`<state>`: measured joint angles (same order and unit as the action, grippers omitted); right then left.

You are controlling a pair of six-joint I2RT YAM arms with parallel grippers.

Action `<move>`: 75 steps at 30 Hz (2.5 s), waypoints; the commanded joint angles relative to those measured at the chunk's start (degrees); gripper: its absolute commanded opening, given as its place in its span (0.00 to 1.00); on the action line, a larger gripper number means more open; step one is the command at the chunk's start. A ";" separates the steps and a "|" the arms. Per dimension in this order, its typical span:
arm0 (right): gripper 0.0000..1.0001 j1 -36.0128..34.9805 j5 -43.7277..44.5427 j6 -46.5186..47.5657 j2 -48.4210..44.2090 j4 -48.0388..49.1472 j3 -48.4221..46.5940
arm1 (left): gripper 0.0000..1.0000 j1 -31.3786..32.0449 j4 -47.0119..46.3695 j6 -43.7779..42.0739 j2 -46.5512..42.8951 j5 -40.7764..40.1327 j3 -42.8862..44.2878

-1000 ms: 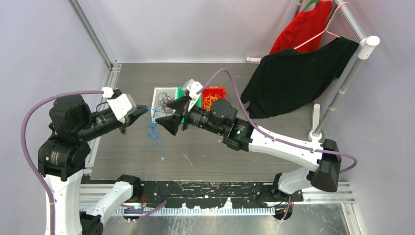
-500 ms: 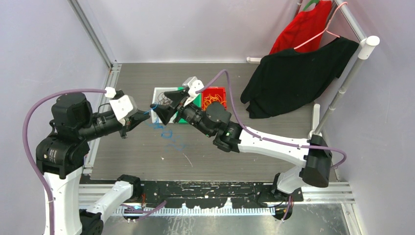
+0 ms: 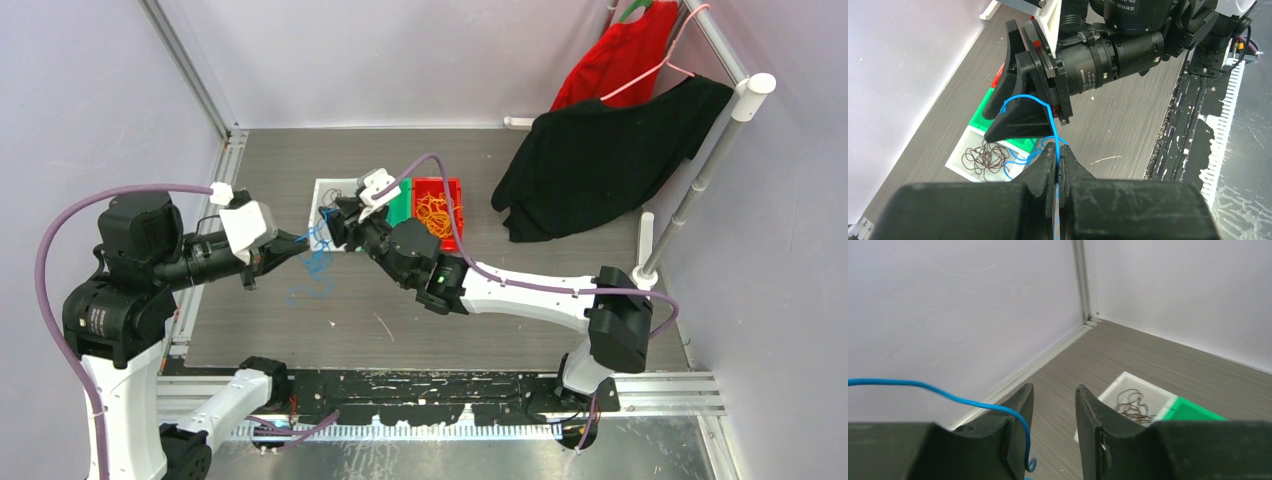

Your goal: Untangle the cables

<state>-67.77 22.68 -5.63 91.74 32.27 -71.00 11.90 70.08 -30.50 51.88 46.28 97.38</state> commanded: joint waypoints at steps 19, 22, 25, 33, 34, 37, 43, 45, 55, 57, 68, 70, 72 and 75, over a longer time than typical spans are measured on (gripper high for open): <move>0.48 1.75 15.86 5.94 -7.21 3.86 11.02 | 0.00 0.14 2.86 -3.21 1.80 -0.14 9.80; 0.37 2.26 15.25 5.25 -9.52 4.09 12.67 | 0.00 0.13 2.17 -3.56 1.95 -1.83 9.83; 0.20 2.51 14.01 5.02 -12.11 3.50 13.30 | 0.00 0.14 1.58 -4.22 1.83 -4.09 8.57; 0.42 3.52 0.98 0.34 -18.62 -4.92 13.33 | 0.00 0.12 -3.65 -1.23 -0.12 -6.37 1.18; 0.52 3.52 -2.93 -0.65 -19.11 -6.07 13.37 | 0.00 0.13 -4.84 -0.10 -0.40 -6.25 0.41; 0.70 3.68 -15.58 -4.36 -20.48 -7.35 14.19 | 0.00 0.14 -8.85 3.15 -1.05 -5.45 -1.74; 0.79 4.09 -29.61 -11.66 -21.36 -3.52 15.22 | 0.00 0.14 -13.69 8.27 -1.04 -3.44 -2.97; 0.80 4.13 -32.53 -13.42 -20.10 -1.38 14.13 | 0.00 0.14 -13.74 9.23 -0.74 -2.79 -2.59; 0.81 4.07 -40.74 -21.49 -6.84 11.58 6.34 | 0.00 0.14 -13.80 13.24 0.37 -1.04 -0.17; 0.80 4.05 -40.94 -22.84 -4.87 12.84 5.08 | 0.00 0.13 -13.78 13.61 0.44 -0.72 0.19; 0.40 4.09 -37.11 -27.19 1.27 14.50 7.28 | 0.00 0.10 -15.61 16.08 1.92 0.31 3.55; 0.36 4.05 -36.01 -28.05 2.67 15.14 8.18 | 0.00 0.12 -15.89 16.70 2.43 0.31 4.59; 0.32 4.05 -35.09 -29.22 4.06 16.80 9.57 | 0.00 0.14 -15.90 17.16 2.76 0.45 5.48; 0.31 4.05 -33.85 -30.28 5.19 18.53 11.75 | 0.00 0.14 -15.97 17.24 3.13 0.20 6.83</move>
<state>-63.90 -13.85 -33.30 95.77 45.54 -61.52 11.90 58.08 -14.96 54.52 45.19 101.16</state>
